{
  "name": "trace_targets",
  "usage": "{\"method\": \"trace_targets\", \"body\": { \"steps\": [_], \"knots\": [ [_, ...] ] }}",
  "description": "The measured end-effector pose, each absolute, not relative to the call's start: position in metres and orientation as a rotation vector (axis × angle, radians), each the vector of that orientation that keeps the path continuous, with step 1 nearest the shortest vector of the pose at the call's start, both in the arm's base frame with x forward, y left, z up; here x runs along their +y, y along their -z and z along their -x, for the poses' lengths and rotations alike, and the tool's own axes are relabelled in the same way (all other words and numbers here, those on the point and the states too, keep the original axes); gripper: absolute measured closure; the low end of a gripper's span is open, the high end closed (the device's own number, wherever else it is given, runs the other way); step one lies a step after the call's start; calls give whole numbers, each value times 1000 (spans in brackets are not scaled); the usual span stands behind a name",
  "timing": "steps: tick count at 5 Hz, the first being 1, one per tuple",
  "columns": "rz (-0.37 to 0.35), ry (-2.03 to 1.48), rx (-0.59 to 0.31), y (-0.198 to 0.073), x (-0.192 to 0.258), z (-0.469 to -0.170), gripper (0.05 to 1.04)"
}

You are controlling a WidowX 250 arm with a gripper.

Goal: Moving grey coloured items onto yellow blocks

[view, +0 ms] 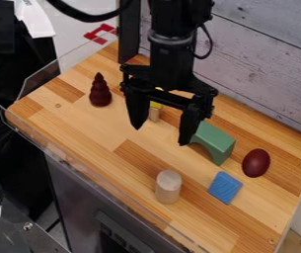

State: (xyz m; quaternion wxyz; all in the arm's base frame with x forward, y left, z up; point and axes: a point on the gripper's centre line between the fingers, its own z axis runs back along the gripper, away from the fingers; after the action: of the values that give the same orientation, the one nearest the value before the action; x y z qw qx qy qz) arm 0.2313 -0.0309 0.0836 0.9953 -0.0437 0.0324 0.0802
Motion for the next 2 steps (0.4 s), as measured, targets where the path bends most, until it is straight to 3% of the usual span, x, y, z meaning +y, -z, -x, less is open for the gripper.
{"method": "trace_targets", "body": {
  "steps": [2],
  "knots": [
    [107,-172,101,-71,-44,-221,85]
  ]
}}
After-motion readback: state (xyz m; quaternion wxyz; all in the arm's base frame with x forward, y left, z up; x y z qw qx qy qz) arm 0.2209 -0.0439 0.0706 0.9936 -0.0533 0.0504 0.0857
